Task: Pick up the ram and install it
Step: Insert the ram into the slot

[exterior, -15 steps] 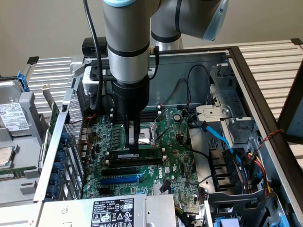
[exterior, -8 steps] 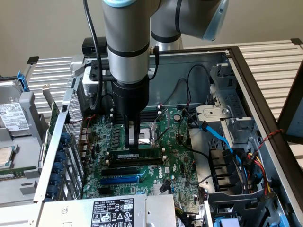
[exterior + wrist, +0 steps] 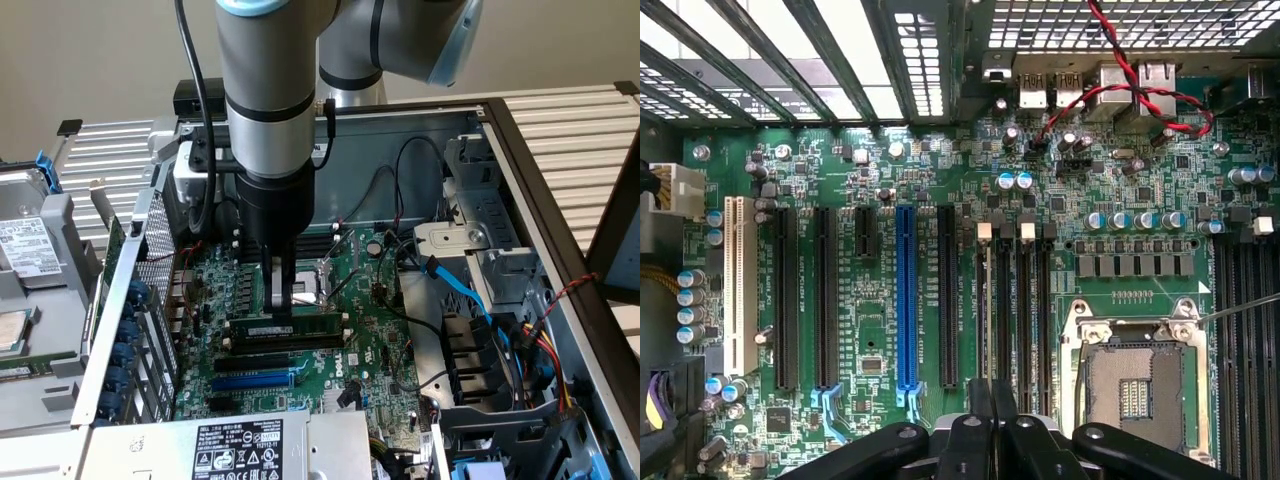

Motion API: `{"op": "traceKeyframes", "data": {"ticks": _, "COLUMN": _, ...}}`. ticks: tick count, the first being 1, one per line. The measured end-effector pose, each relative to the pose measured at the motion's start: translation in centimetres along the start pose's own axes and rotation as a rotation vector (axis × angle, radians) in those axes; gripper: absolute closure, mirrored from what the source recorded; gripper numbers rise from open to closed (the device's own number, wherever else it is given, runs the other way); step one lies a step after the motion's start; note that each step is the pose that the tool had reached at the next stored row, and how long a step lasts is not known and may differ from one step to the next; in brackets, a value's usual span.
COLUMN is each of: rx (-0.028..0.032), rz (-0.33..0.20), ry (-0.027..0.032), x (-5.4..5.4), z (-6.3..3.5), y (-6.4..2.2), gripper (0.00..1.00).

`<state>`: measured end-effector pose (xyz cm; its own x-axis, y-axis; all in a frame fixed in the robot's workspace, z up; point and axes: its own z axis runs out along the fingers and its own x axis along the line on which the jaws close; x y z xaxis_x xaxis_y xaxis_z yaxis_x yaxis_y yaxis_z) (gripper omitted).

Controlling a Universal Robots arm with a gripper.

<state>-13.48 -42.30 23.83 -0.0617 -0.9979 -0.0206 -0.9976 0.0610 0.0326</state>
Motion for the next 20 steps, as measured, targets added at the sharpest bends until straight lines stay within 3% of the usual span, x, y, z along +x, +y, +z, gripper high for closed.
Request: {"op": "traceKeyframes", "data": {"ticks": 20, "rx": -0.0001, "rz": 0.0, "ry": 0.0001, "x": -0.09, "z": 0.22, "y": 0.01, "gripper": 0.88}}
